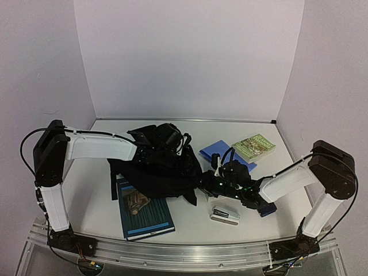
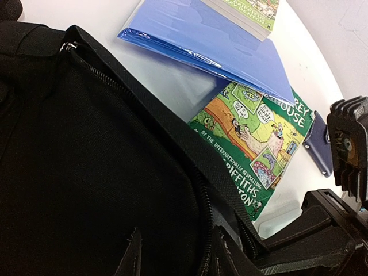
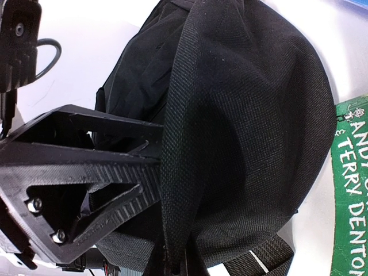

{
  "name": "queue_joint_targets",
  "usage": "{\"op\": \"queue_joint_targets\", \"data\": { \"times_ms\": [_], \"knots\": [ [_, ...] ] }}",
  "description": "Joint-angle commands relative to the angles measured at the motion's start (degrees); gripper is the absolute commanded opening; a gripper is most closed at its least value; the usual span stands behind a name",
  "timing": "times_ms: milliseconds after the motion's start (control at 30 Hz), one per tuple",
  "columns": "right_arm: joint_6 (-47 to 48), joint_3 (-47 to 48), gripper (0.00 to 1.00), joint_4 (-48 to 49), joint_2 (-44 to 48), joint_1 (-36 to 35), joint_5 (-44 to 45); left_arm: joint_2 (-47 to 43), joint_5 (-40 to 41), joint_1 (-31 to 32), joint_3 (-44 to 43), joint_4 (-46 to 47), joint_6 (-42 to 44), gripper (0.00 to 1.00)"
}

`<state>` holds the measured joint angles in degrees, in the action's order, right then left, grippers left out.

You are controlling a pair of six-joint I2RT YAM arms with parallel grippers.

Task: Pack the student bag
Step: Adjust the student bag at the center of the board.

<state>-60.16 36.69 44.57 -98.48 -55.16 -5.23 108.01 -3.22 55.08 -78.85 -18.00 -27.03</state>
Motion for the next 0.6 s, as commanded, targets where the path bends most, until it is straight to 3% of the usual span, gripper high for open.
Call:
{"op": "queue_joint_targets", "data": {
  "times_ms": [0, 200, 367, 467, 567],
  "knots": [
    [-0.4, -0.6, 0.00, 2.3, 0.3, -0.1, -0.5, 0.0, -0.3, -0.2, -0.3, 0.6, -0.4, 0.42],
    [-0.5, -0.5, 0.00, 2.3, 0.0, -0.1, -0.6, 1.3, -2.9, -0.2, -1.0, 1.4, -0.4, 0.46],
    [-0.6, -0.6, 0.00, 2.5, 0.1, -0.1, -0.6, 3.6, -2.9, -0.2, -3.5, 0.1, 0.2, 0.44],
    [-0.6, -0.6, 0.00, 2.5, 0.3, -0.1, -0.5, 4.1, -2.5, -0.2, -4.3, -0.1, 0.1, 0.32],
    [-0.7, -1.0, 0.00, 2.6, 0.6, -0.1, 0.1, 3.2, -0.6, -0.2, -3.9, 0.4, -0.3, 0.11]
  ]
}}
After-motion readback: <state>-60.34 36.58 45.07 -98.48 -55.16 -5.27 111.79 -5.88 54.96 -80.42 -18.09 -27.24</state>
